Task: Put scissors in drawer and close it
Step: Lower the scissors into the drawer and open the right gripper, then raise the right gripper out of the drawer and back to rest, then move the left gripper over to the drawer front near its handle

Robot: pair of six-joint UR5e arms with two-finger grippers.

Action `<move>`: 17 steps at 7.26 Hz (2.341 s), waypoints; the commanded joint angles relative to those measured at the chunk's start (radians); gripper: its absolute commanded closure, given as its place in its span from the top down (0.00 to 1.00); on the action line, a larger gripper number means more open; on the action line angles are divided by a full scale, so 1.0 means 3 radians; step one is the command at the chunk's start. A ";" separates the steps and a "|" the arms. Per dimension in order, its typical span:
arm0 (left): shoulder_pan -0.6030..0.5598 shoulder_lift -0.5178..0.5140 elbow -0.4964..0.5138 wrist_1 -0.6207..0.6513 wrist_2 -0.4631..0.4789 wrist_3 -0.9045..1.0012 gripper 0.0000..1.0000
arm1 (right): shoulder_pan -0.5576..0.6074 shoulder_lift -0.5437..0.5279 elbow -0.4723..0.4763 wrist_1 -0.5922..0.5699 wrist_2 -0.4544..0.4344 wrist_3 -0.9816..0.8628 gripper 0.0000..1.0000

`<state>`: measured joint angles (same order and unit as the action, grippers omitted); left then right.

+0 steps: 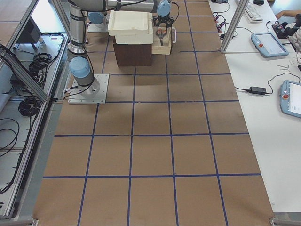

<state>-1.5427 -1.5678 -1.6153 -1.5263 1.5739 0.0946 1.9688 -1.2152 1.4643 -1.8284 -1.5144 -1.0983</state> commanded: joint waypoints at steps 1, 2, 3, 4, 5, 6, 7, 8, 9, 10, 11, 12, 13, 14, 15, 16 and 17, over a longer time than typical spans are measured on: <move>-0.0002 0.0000 0.0000 0.0000 0.0000 -0.0014 1.00 | -0.0236 -0.0217 -0.0181 0.0040 -0.0070 0.0264 0.71; -0.0002 0.0000 0.0000 0.0000 0.0000 -0.0014 1.00 | -0.0526 -0.0416 -0.0167 0.0228 -0.0081 0.0403 0.71; -0.0002 0.0000 0.0000 0.0000 0.0020 -0.0009 1.00 | -0.0848 -0.0631 -0.0166 0.0432 -0.0070 0.0470 0.81; -0.0002 0.0000 0.0000 0.0000 0.0025 -0.0019 1.00 | -0.1013 -0.0775 -0.0161 0.0581 -0.0081 0.0688 0.92; -0.0007 0.0000 0.0000 0.0000 0.0026 -0.0054 1.00 | -0.1086 -0.0943 -0.0161 0.0679 -0.0111 0.1434 1.00; -0.0007 0.0000 0.0000 0.0000 0.0020 -0.0050 1.00 | -0.1081 -0.1031 -0.0151 0.0801 -0.0324 0.1943 1.00; -0.0002 0.0000 0.0000 0.0005 0.0020 -0.0044 1.00 | -0.1157 -0.1017 -0.0065 0.0777 -0.0351 0.2500 1.00; 0.0034 -0.0066 0.0101 0.0101 -0.0005 -0.0060 1.00 | -0.1371 -0.1032 0.0158 0.0772 -0.0316 0.2966 1.00; 0.0034 -0.0132 0.0107 0.0371 -0.0020 -0.0075 1.00 | -0.1479 -0.1032 0.0272 0.0630 -0.0291 0.3026 1.00; 0.0034 -0.0224 0.0112 0.0485 -0.0010 0.0021 1.00 | -0.1470 -0.1052 0.0263 0.0618 -0.0280 0.3184 1.00; 0.0024 -0.0463 0.0153 0.0810 -0.0030 0.0017 1.00 | -0.1419 -0.1062 0.0248 0.0664 -0.0078 0.3778 1.00; -0.0011 -0.0668 0.0295 0.0853 -0.0031 -0.0024 1.00 | -0.1363 -0.1052 0.0217 0.0664 -0.0081 0.3855 1.00; -0.0027 -0.0852 0.0514 0.0854 -0.0086 -0.0069 1.00 | -0.1292 -0.1007 0.0050 0.0943 -0.0111 0.3982 1.00; -0.0032 -0.1041 0.0673 0.0859 -0.0401 -0.0278 1.00 | -0.1276 -0.0920 -0.0083 0.1011 -0.0207 0.3978 1.00; -0.0047 -0.1240 0.0731 0.0981 -0.0536 -0.0305 1.00 | -0.1271 -0.0930 -0.0069 0.1022 -0.0178 0.3998 1.00; -0.0063 -0.1404 0.0736 0.1058 -0.0537 -0.0300 1.00 | -0.1276 -0.0919 -0.0069 0.1022 -0.0168 0.3994 1.00; -0.0083 -0.1492 0.0731 0.1053 -0.0542 -0.0351 1.00 | -0.1276 -0.0930 -0.0059 0.1042 -0.0173 0.3994 1.00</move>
<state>-1.5610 -1.9707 -1.3995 -1.2205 1.4204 0.0039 1.5858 -1.4935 1.4457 -1.5224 -1.5660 0.0988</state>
